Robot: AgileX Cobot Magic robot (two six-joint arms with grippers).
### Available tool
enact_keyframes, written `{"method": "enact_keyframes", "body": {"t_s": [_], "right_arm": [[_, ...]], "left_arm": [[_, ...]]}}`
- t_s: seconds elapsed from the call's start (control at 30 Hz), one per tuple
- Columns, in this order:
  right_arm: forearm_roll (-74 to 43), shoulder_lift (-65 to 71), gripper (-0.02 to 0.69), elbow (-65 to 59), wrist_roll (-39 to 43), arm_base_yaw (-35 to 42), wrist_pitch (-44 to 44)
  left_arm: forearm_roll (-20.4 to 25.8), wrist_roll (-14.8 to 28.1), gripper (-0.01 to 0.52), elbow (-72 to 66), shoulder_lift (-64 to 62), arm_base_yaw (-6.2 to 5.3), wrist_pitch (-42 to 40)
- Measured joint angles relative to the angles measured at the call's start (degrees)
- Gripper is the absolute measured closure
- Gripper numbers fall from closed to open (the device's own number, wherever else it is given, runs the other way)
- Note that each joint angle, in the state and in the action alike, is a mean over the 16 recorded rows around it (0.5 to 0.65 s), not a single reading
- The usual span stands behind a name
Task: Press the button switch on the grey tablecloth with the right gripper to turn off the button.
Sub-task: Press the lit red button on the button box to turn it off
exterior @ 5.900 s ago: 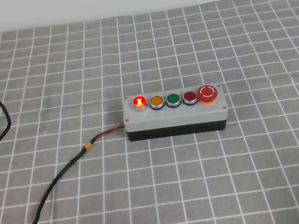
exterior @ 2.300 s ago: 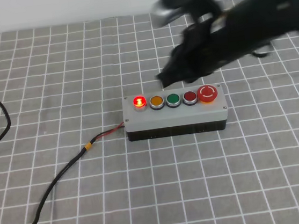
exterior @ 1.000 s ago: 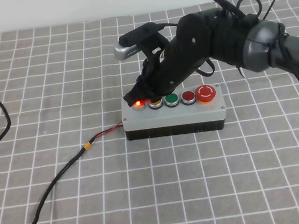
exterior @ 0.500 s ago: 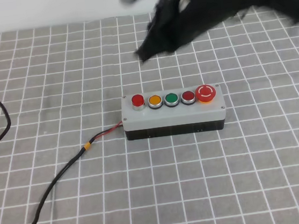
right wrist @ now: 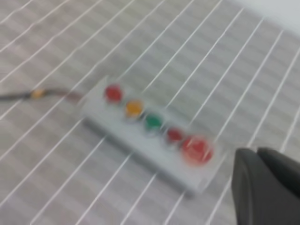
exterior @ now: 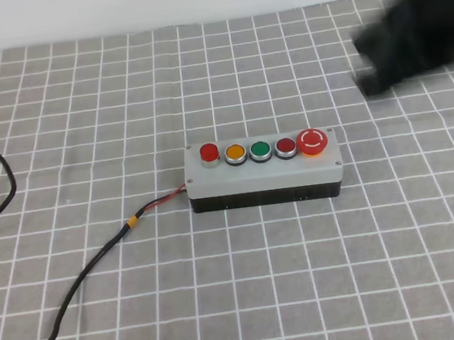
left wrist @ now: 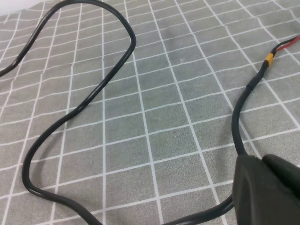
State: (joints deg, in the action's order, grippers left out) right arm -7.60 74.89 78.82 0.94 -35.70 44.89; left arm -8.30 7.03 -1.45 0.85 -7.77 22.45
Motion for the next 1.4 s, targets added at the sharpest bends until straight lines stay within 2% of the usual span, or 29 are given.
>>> {"method": "enact_keyframes", "body": {"t_s": [0.33, 0.77, 1.03, 1.4], "right_arm": [[5.03, -15.93, 0.679, -21.22, 0.38, 0.00, -2.55], [8.82, -21.66, 0.679, -25.98, -0.37, 0.64, 0.18], [10.98, -34.07, 0.680, -35.41, -2.52, 6.76, -11.07], [13.21, -62.86, 0.681, -64.20, -4.09, 22.45, -31.28]], "left_arm": [[0.05, 0.00, 0.517, 0.00, 0.00, 0.00, 0.00], [0.12, 0.00, 0.517, 0.00, 0.00, 0.00, 0.00], [0.13, 0.00, 0.517, 0.00, 0.00, 0.00, 0.00], [0.18, 0.00, 0.517, 0.00, 0.00, 0.00, 0.00]]}}
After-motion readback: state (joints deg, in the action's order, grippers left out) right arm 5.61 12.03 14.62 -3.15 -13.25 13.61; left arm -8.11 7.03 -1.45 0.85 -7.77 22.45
